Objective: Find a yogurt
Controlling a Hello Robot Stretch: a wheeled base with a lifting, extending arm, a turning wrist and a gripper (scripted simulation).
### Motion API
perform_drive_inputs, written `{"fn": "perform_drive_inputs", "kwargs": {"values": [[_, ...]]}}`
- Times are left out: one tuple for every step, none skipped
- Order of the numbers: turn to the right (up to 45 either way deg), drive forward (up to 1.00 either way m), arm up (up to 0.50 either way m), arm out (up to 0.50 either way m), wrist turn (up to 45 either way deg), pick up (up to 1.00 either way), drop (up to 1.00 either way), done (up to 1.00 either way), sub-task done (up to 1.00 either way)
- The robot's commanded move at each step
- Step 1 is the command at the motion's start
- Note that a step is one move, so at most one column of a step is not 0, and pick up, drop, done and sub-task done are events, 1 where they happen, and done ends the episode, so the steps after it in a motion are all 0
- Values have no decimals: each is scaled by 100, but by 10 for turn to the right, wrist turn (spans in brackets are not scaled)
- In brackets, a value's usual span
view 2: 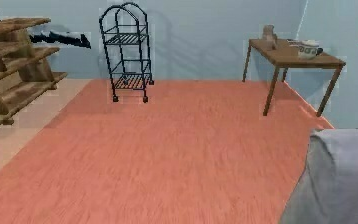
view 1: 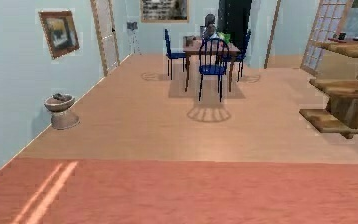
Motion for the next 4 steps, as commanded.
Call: {"fn": "perform_drive_inputs", "kwargs": {"values": [[240,0,0,0,0,0,0,0,0],[0,100,0,0,0,0,0,0,0],[0,100,0,0,0,0,0,0,0],[0,100,0,0,0,0,0,0,0]]}}
